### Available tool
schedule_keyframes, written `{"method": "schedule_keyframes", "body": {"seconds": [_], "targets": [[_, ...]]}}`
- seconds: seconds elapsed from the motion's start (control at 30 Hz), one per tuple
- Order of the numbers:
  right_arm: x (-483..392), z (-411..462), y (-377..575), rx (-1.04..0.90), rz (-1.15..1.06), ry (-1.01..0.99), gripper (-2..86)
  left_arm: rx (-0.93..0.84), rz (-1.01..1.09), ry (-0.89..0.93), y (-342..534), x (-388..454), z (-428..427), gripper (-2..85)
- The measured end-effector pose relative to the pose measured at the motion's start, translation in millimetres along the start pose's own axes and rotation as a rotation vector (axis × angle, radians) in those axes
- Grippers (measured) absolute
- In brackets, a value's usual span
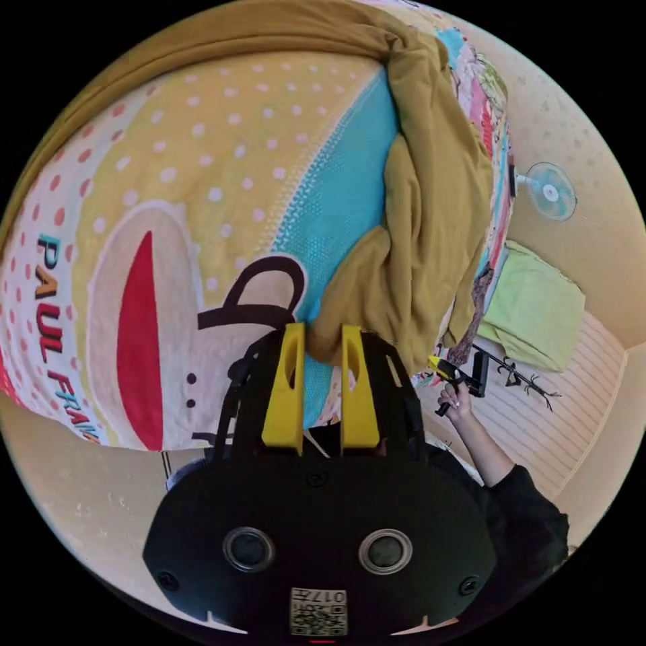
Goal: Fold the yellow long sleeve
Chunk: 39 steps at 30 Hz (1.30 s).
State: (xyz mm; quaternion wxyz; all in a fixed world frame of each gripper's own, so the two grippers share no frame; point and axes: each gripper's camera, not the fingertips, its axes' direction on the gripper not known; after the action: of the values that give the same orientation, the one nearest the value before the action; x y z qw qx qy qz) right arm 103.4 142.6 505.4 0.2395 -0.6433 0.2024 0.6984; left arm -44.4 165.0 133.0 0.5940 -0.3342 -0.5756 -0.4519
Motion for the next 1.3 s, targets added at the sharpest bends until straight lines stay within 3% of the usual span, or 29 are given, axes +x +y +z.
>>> {"method": "schedule_keyframes", "body": {"seconds": [0.17, 0.27, 0.4, 0.5, 0.6, 0.7, 0.77, 0.83, 0.93, 1.0, 1.1, 1.17, 1.23, 1.3], "targets": [[8, -13, 6, -0.029, -0.131, -0.149, 5.0, -0.036, -0.032, 0.262, 19, -18, -22, 4.9], [16, -38, 32, 0.043, -0.238, -0.264, 4.1, -0.066, 0.013, 0.192, 56, -25, -44, 4.7], [44, -56, 62, 0.156, -0.22, -0.394, 3.9, -0.068, -0.099, 0.244, 115, -68, -57, 4.8], [68, -33, 64, 0.04, -0.093, -0.318, 4.2, 0.01, -0.274, 0.317, 146, -100, -57, 5.2], [87, -38, 63, 0.146, -0.005, -0.398, 5.7, 0.137, -0.44, 0.344, 172, -117, -63, 6.8], [128, -65, 64, 0.478, 0.243, -0.649, 10.6, 0.262, -0.512, 0.466, 180, -115, -66, 7.8], [165, -65, 70, 0.748, 0.488, -0.935, 12.3, 0.303, -0.501, 0.528, 175, -107, -66, 7.8], [185, -50, 66, 0.824, 0.656, -1.092, 12.8, 0.308, -0.478, 0.542, 165, -94, -66, 7.7], [200, -35, 49, 0.79, 0.792, -1.237, 11.5, 0.27, -0.422, 0.524, 144, -71, -68, 7.6], [199, -49, 46, 0.866, 0.738, -1.262, 7.3, 0.25, -0.368, 0.509, 128, -53, -74, 7.5], [187, -103, 48, 1.057, 0.37, -1.319, 4.5, 0.239, -0.285, 0.498, 114, -35, -85, 7.4], [181, -143, 64, 1.141, 0.085, -1.231, 4.0, 0.228, -0.247, 0.48, 110, -30, -89, 7.4], [192, -152, 74, 1.112, 0.08, -1.094, 3.8, 0.209, -0.235, 0.463, 108, -32, -90, 7.5], [221, -141, 80, 1.045, 0.255, -0.964, 3.7, 0.204, -0.252, 0.481, 111, -44, -87, 8.6]]}}
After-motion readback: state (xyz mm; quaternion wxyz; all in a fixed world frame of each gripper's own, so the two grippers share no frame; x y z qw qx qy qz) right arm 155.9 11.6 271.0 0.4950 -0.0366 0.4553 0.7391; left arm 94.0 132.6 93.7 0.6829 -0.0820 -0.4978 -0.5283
